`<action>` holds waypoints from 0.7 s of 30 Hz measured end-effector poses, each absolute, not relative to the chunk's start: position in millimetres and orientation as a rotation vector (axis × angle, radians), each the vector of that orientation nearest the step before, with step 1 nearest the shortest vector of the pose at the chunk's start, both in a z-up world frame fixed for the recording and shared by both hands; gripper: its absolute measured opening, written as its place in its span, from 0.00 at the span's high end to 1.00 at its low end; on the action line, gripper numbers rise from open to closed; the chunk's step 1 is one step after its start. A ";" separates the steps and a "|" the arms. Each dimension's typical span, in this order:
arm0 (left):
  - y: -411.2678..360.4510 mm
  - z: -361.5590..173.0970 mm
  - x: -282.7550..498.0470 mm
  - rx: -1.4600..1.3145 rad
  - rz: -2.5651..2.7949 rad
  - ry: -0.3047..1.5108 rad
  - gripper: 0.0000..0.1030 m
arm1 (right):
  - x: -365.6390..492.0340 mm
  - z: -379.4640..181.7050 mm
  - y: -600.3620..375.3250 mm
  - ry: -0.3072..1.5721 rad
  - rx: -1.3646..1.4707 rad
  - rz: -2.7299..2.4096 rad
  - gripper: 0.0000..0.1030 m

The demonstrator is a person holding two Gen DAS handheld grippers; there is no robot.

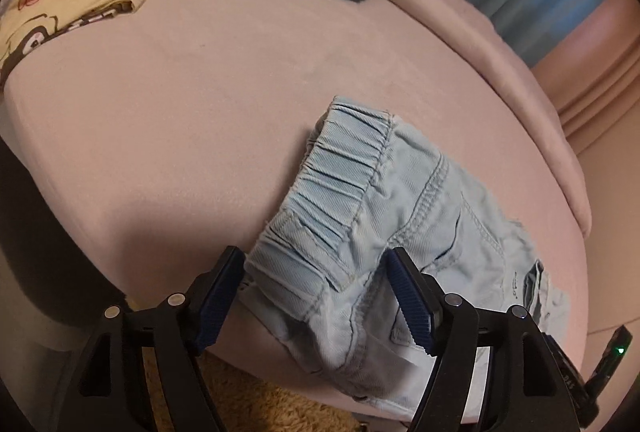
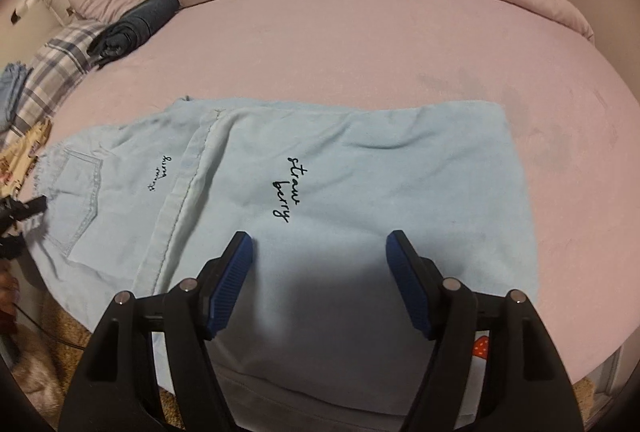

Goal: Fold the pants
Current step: 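Grasp the elastic waistband with the left gripper and lift it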

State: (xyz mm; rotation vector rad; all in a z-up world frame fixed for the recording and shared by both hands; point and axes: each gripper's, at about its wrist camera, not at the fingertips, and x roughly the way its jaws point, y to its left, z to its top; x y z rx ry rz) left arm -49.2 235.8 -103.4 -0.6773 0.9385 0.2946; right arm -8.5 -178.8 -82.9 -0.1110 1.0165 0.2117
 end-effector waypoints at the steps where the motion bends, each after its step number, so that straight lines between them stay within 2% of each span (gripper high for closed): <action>1: 231.8 -101.4 -51.4 -0.681 0.296 0.943 0.29 | -7.9 -83.4 -182.1 1.015 -0.104 0.217 0.32; 5: 226.7 -100.8 -51.1 -0.671 0.315 0.949 0.30 | -7.1 -83.9 -184.3 1.017 -0.105 0.212 0.31; 9: 212.9 -96.2 -56.4 -0.623 0.319 0.896 0.60 | -5.2 -84.7 -177.3 1.013 -0.127 0.201 0.30; 13: 200.8 -76.5 -56.6 -0.595 0.364 0.860 0.69 | -3.1 -82.8 -177.6 1.014 -0.131 0.201 0.30; 21: 149.4 7.7 -64.4 -0.490 0.190 0.678 0.74 | 1.3 -76.6 -193.0 1.031 0.003 0.228 0.32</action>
